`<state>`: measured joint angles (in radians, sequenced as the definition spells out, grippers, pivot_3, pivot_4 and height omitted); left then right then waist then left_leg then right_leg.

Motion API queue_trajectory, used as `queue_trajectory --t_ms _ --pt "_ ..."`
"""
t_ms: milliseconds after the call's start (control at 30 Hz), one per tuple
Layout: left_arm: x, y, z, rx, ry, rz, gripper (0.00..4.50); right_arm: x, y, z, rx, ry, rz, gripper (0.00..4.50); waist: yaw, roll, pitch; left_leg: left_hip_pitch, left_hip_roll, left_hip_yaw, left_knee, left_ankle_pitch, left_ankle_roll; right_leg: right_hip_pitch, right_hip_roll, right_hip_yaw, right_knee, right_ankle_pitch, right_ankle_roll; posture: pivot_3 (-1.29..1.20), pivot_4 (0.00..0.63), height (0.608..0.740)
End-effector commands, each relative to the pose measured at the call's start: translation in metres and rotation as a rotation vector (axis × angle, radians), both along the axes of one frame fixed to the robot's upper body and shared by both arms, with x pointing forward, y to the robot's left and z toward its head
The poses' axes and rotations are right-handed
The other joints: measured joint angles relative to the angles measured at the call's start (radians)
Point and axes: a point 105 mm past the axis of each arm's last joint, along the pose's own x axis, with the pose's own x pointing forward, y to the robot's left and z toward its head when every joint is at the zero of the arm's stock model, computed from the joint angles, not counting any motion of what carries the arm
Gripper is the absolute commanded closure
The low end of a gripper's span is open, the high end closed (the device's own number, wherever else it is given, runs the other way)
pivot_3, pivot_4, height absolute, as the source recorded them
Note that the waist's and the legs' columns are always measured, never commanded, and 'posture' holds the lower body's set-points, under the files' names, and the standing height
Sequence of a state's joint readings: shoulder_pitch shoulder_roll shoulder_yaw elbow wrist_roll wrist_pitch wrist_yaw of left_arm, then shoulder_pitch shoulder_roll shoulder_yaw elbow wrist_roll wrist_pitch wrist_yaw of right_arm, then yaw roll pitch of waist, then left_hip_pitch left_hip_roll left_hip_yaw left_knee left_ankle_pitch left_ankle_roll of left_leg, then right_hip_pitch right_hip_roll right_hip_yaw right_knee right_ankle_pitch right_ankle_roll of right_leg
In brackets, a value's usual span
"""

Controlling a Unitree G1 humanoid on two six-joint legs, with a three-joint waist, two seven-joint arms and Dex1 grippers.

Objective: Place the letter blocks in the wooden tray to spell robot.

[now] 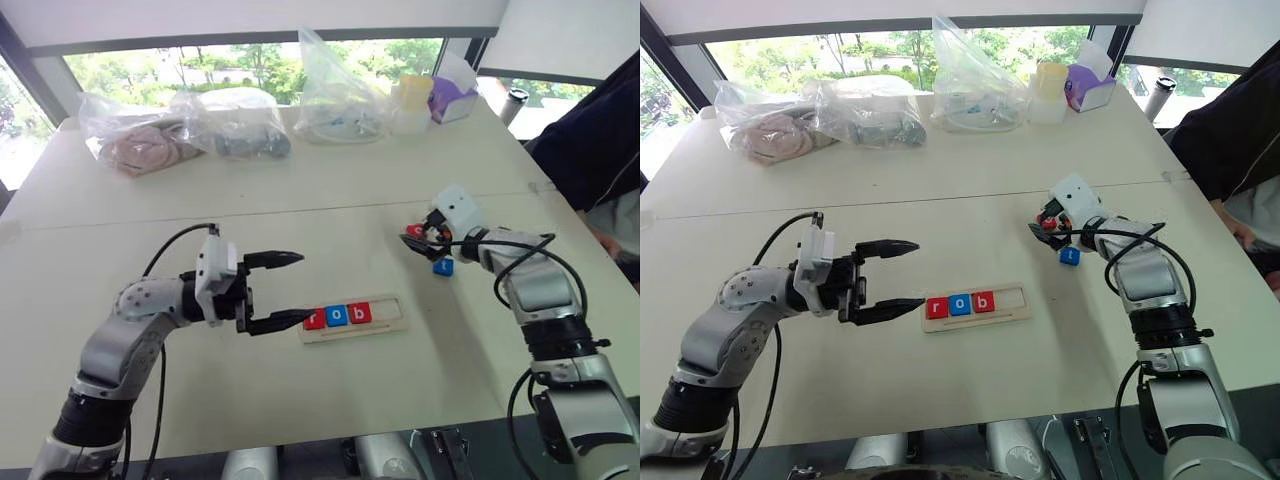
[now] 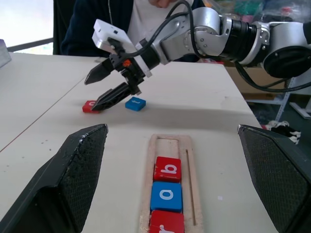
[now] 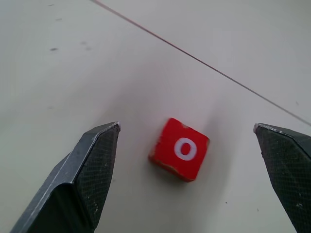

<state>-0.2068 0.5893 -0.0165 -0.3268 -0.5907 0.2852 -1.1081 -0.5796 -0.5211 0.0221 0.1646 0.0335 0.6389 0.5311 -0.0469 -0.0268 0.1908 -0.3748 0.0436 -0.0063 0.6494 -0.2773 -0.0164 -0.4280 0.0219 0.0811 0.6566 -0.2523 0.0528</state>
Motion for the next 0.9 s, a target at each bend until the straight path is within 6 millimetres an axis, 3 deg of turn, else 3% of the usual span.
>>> queue_trajectory --t_ms 33,300,400,567,700,800,900 --pt "-0.001 -0.002 0.009 -0.003 -0.051 -0.011 0.00 0.005 0.001 0.009 0.070 -0.025 -0.113 0.04 0.000 0.000 0.000 0.000 0.000 0.000 0.000 0.000 0.000 0.000 0.000 0.000 0.000 0.000 0.000 0.00 0.150 0.740" --pt "0.000 -0.004 0.011 -0.008 -0.058 -0.018 0.00 0.012 0.005 -0.008 0.163 0.070 -0.214 0.04 0.001 0.000 0.000 0.000 0.000 0.000 0.000 0.000 0.000 0.000 0.000 0.000 0.000 0.000 0.000 0.00 0.150 0.740" --pt "-0.001 -0.004 0.010 -0.009 -0.058 -0.018 0.00 0.012 0.006 -0.009 0.174 0.076 -0.224 0.84 0.001 0.000 0.000 0.000 0.000 0.000 0.000 0.000 0.000 0.000 0.000 0.000 0.000 0.000 0.000 0.00 0.150 0.740" --pt "-0.001 -0.005 0.010 -0.009 -0.056 -0.018 0.00 0.004 0.008 -0.008 0.205 0.097 -0.232 3.32 0.003 0.000 0.000 -0.001 0.000 0.000 0.000 0.000 0.000 0.000 0.000 0.000 0.000 0.000 0.000 0.00 0.150 0.740" --pt "0.000 -0.006 0.009 -0.011 -0.053 -0.024 0.00 -0.015 0.009 0.013 0.212 0.052 -0.231 3.30 0.003 0.000 0.000 -0.001 0.000 0.000 0.000 0.000 0.000 0.000 0.000 0.000 0.000 0.000 0.001 0.00 0.150 0.740" --pt "0.000 -0.007 0.009 -0.013 -0.049 -0.027 0.00 -0.041 0.012 0.031 0.200 0.005 -0.226 3.30 0.001 0.001 0.000 -0.001 0.000 0.000 -0.001 0.000 0.000 -0.001 0.000 0.000 0.000 0.000 0.001 0.00 0.150 0.740" --pt "-0.001 -0.007 0.008 -0.014 -0.044 -0.032 0.00 -0.072 0.015 0.032 0.227 0.028 -0.247 3.30 0.000 0.001 0.000 -0.001 0.001 -0.001 -0.002 0.000 0.000 -0.002 0.000 0.000 0.000 0.000 0.001 0.00 0.150 0.740"
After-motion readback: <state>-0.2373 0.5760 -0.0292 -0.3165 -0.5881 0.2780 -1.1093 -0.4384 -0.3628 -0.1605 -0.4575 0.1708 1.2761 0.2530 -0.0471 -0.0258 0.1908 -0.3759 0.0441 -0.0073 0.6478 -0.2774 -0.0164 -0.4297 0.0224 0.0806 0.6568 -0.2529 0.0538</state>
